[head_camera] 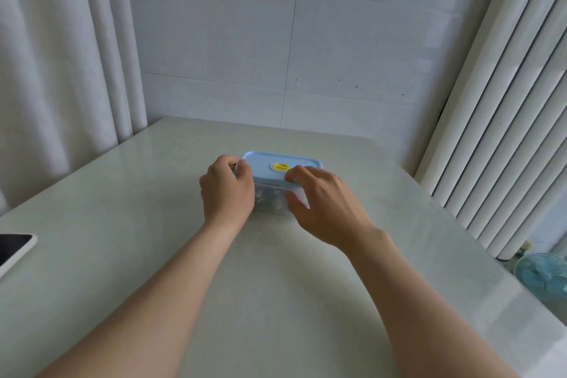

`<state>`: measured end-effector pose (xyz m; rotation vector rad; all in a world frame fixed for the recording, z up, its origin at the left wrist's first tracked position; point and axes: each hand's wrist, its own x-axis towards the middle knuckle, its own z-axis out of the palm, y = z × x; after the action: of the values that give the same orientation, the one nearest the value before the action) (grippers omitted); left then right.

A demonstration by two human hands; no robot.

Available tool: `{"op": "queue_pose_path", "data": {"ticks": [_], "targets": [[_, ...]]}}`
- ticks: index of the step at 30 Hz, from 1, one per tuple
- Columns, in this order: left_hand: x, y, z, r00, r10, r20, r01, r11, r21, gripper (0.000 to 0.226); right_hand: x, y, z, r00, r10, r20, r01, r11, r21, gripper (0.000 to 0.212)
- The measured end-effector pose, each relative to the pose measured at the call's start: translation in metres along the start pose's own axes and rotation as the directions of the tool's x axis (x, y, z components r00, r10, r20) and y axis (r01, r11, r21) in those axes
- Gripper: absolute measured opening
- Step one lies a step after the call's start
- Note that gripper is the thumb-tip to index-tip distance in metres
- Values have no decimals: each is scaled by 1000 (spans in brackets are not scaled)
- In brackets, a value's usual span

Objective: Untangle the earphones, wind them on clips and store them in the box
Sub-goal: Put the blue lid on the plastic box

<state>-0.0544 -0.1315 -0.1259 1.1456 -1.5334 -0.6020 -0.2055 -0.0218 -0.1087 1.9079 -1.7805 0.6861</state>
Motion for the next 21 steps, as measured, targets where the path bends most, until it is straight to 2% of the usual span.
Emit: {"op": "queue_pose_path", "data": {"ticks": [5,9,13,16,19,21], "targets": [[-2,1,-6,999,52,-5,-52,999,15,27,-2,0,-1,999,36,-2,-36,999,-25,23],[-4,3,-6,999,36,36,-36,999,16,22,-5,-5,-5,987,161,-6,-161,985,56,21],[-5,1,-2,998,23,58,-26,998,57,28,-7,-3,-3,988,153,25,-154,987,53,17],[-3,-1,0,998,27,55,-31,997,76,31,-6,-3,1,986,164,0,-162,977,141,23],[0,-4,1,999,28,42,-30,998,56,33,-5,-3,1,925,378,39,-378,904,201,43],[1,-4,0,999,27,41,-28,999,39,31,-6,-2,2,893,435,116,-450,867,212,51]]}}
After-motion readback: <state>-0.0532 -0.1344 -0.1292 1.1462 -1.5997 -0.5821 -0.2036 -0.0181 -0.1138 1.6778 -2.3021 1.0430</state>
